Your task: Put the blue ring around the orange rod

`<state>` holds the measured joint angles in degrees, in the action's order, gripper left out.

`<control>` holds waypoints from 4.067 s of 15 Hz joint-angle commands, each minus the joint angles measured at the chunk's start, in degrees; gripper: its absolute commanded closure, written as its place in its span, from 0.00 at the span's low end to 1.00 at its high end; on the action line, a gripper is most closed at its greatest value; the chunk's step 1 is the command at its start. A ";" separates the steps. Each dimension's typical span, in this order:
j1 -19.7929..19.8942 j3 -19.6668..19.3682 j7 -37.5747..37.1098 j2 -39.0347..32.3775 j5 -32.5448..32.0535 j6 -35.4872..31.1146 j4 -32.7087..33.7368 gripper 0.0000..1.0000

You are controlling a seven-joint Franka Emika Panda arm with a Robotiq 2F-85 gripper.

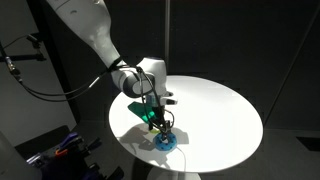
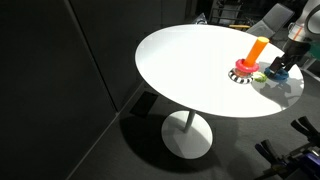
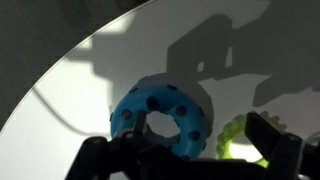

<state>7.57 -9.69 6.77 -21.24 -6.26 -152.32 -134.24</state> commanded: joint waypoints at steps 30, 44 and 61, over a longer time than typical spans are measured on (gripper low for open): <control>-0.96 3.21 -0.96 15.14 1.67 17.65 7.86 0.90; -4.36 7.03 -0.81 15.75 8.20 30.68 19.73 0.90; -7.71 9.13 -4.66 15.53 1.97 34.24 19.37 0.90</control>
<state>0.31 -0.97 3.81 -5.71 -2.49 -119.86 -115.43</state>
